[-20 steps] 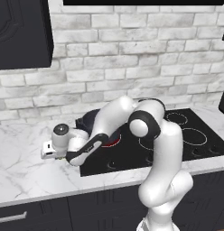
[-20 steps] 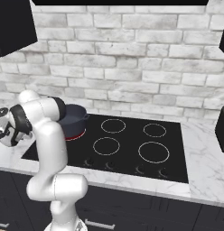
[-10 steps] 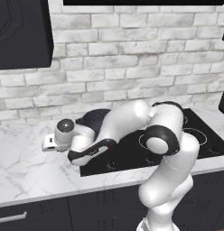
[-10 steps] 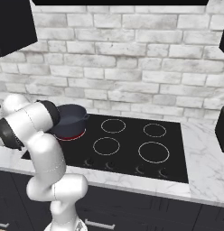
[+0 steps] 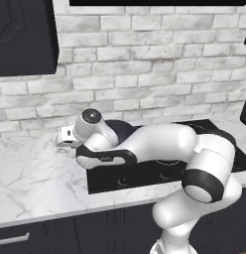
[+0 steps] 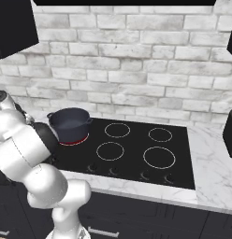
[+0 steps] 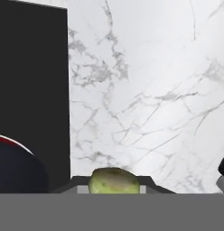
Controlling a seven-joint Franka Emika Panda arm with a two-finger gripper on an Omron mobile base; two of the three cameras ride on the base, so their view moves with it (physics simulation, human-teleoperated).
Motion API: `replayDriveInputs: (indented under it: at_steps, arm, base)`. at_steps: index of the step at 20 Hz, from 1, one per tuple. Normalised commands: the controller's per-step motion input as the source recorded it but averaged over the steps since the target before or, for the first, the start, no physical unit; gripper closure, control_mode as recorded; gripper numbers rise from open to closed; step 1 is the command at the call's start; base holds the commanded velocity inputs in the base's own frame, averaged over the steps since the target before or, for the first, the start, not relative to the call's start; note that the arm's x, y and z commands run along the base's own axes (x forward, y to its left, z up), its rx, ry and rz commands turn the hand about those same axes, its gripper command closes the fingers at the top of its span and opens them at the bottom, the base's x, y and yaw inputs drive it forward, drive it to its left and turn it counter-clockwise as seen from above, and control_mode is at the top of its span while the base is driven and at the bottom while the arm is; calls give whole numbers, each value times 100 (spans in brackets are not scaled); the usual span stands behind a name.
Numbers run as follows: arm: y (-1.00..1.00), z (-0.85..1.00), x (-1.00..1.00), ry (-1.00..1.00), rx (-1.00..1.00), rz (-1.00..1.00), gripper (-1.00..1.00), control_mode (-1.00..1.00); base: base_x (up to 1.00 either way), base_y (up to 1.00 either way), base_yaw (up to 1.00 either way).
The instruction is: Turn on the burner for the pot on the stove. Wait thirty seconds for the pot to heat up. Then add the broccoli to the pot.
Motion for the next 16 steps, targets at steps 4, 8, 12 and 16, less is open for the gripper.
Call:
replayDriveInputs:
  at_steps: [4, 8, 12, 16]
  arm:
    - [0, 100, 0, 3, 0, 0, 100, -100]
    - [-20, 100, 2, 15, -10, -7, 100, -100]
    - [-75, 75, 29, 26, -19, -16, 100, -100]
    - [-99, 13, 41, 22, -4, -5, 100, -100]
  base:
    - [0, 0, 0]
    - [0, 0, 0]
    - [0, 0, 0]
    - [0, 0, 0]
